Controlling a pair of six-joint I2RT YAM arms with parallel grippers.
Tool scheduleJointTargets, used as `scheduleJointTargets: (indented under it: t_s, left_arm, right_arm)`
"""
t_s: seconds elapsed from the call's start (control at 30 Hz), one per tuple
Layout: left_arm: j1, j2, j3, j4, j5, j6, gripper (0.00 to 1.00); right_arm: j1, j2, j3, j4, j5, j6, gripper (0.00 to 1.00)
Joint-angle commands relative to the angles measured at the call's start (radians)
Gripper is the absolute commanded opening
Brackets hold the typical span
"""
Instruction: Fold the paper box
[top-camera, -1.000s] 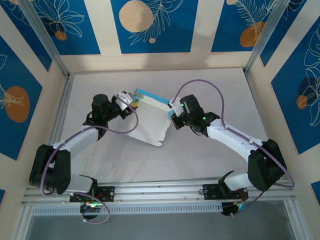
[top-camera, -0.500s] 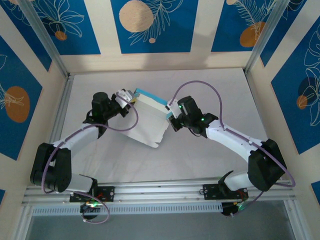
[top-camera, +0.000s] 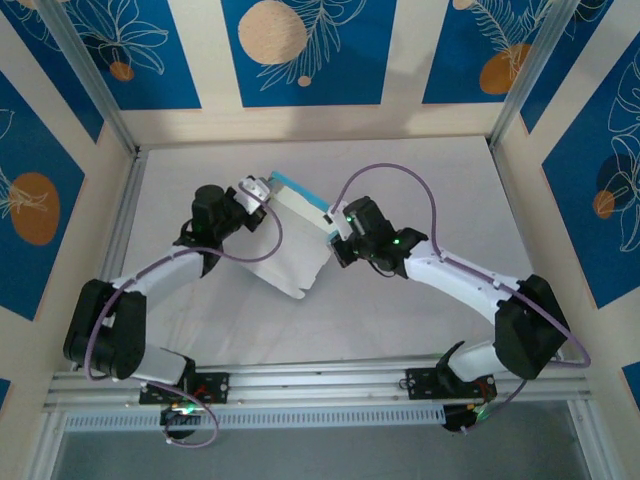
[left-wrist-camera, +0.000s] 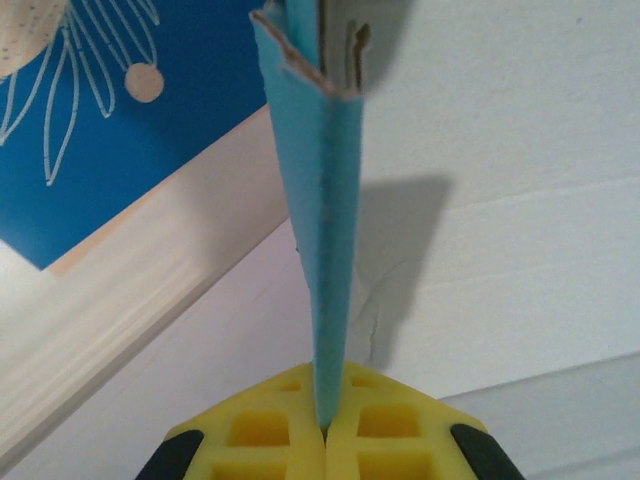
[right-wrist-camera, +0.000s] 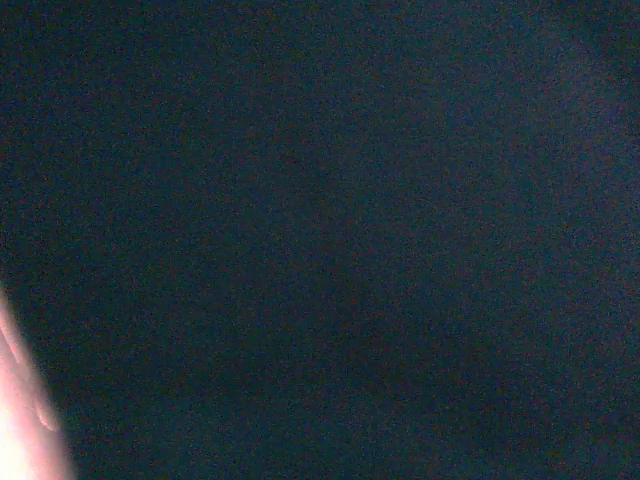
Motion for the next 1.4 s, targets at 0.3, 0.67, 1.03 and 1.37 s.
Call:
scheduleJointTargets:
  t_s: [0.3,0.67,1.03,1.37]
  left_arm:
    - [-0.132,0.084,-0.005,0.192,-0.436,0.071,0.00]
    - [-0.163,0.087,-0.047,0.290,-0.406,0.040,0.00]
    - [-0.116,0.035,-0.131,0.253,-0.173,-0.160,0.00]
    - [-0.166,0.100,-0.200,0.346,-0.128,-0.312,0.00]
  right_arm:
    - [0.136,0.084,0.223,-0.141,0.187,0.291,0.00]
    - [0.122,0.095,0.254,-0.170,0.231,0.287,0.00]
    - [-0.051,0.052,0.137,-0.092,0.113,0.065,0.00]
    - [-0.101,0.066,0.090,-0.035,0.124,-0.009,0.00]
